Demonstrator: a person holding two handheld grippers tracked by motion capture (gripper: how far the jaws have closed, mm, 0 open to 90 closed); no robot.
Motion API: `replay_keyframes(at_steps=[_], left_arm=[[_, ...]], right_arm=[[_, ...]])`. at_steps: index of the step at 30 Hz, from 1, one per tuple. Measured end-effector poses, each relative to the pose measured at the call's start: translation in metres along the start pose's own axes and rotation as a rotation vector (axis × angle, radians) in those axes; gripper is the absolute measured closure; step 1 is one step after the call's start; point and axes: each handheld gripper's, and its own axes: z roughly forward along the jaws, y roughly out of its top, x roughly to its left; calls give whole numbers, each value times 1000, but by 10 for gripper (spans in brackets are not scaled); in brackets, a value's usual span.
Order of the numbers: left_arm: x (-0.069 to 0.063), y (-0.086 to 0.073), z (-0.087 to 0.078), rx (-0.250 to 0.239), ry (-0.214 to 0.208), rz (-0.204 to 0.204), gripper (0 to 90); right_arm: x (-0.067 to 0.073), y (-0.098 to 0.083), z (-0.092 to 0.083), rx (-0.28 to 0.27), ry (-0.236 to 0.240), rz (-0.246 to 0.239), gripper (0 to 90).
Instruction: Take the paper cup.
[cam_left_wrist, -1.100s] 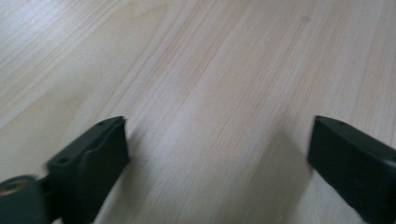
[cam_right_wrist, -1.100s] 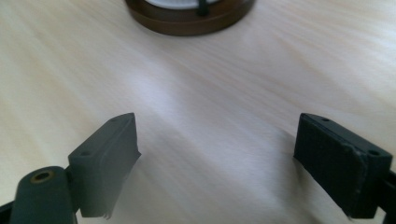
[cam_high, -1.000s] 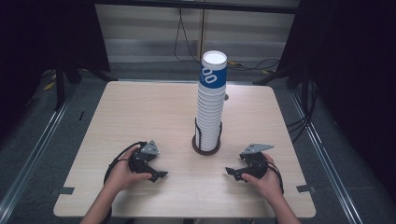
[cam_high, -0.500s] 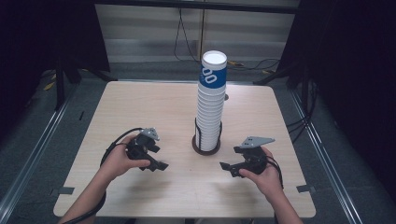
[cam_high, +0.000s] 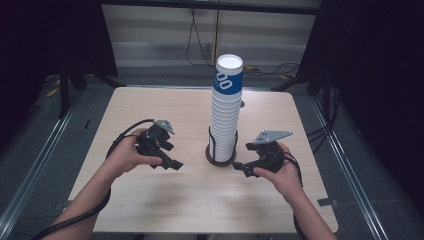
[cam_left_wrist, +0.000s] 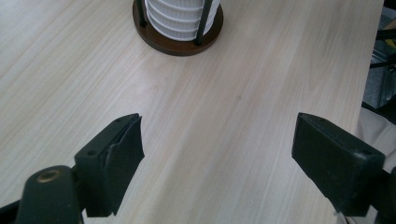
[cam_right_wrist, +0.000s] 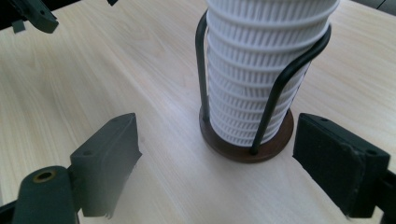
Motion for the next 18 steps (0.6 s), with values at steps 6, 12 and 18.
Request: replay_keyframes(at_steps=[6, 12, 18], left_arm=[[3, 13, -8, 0, -7, -8, 166], [4, 32, -17, 15, 12, 5, 166], [3, 55, -27, -5, 11, 25, 166]], right_arm=[[-5, 14, -5, -19, 6, 7, 137], [-9, 28, -9, -46, 17, 17, 134], [-8, 45, -15, -65, 11, -3, 133]])
